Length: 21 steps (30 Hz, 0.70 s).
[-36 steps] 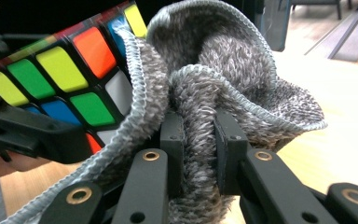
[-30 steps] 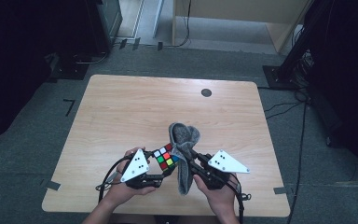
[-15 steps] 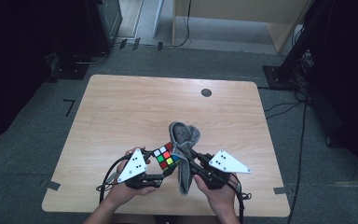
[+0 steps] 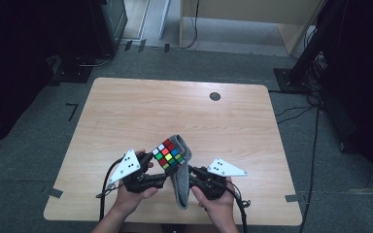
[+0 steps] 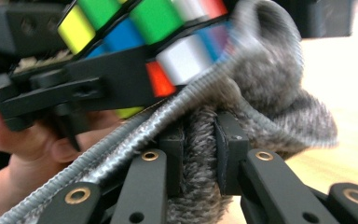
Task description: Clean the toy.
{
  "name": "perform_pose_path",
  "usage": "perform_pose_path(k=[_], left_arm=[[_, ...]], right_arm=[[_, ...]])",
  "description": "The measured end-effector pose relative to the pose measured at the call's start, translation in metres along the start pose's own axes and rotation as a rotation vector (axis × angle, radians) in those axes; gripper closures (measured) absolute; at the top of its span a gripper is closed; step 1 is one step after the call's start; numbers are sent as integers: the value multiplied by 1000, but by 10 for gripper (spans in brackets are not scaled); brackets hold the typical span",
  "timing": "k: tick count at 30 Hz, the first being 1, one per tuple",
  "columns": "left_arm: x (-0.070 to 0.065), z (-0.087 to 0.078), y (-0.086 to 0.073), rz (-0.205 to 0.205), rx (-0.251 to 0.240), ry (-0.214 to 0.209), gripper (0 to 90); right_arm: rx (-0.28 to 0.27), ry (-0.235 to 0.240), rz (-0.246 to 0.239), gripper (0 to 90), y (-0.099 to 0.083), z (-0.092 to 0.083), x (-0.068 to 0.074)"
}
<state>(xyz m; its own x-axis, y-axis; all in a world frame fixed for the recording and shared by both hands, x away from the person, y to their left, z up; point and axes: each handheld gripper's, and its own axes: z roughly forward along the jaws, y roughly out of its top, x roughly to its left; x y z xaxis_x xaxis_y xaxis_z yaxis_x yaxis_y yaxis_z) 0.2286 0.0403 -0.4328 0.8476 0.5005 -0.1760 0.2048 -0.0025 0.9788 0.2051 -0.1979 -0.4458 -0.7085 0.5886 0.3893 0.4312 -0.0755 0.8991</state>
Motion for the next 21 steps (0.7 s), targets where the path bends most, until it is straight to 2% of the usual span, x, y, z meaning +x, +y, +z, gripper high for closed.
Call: perform_pose_path(k=[1, 2, 3, 4, 7, 8, 9, 11, 13, 14, 15, 17, 20, 21], left_arm=[[-1, 1, -1, 7, 8, 1, 340], [-2, 2, -2, 11, 17, -1, 340], [-3, 3, -2, 17, 22, -2, 340], [-3, 4, -3, 20, 21, 1, 340], [-1, 3, -4, 15, 26, -3, 340], [0, 3, -4, 9, 24, -4, 340], [0, 3, -4, 8, 28, -1, 340], [0, 5, -6, 7, 37, 0, 340], [-1, 6, -7, 3, 37, -2, 340], [-1, 6, -7, -2, 36, -2, 340], [-1, 6, -7, -3, 38, -2, 340], [1, 7, -8, -3, 49, -1, 340], [2, 6, -8, -7, 51, -3, 340], [3, 6, -8, -11, 52, -3, 340]], right_arm=[[21, 9, -11, 767, -3, 4, 3], [50, 14, -48, 767, -7, 10, 7], [50, 14, -48, 767, -7, 10, 7], [50, -17, -81, 769, -8, 10, 6], [22, -54, -60, 773, -3, 3, -2], [-34, -89, -11, 775, 0, -6, -13], [-54, -99, 12, 775, 0, -10, -15], [-55, -102, 20, 775, 0, -10, -16], [-27, -85, 13, 773, -3, -6, -13], [16, -33, 3, 770, -7, 3, -7], [16, -33, 3, 770, -7, 3, -7], [85, 47, -15, 761, -12, 13, -2], [83, 41, 4, 759, -9, 11, -6], [43, 7, 37, 764, -5, 3, -16]])
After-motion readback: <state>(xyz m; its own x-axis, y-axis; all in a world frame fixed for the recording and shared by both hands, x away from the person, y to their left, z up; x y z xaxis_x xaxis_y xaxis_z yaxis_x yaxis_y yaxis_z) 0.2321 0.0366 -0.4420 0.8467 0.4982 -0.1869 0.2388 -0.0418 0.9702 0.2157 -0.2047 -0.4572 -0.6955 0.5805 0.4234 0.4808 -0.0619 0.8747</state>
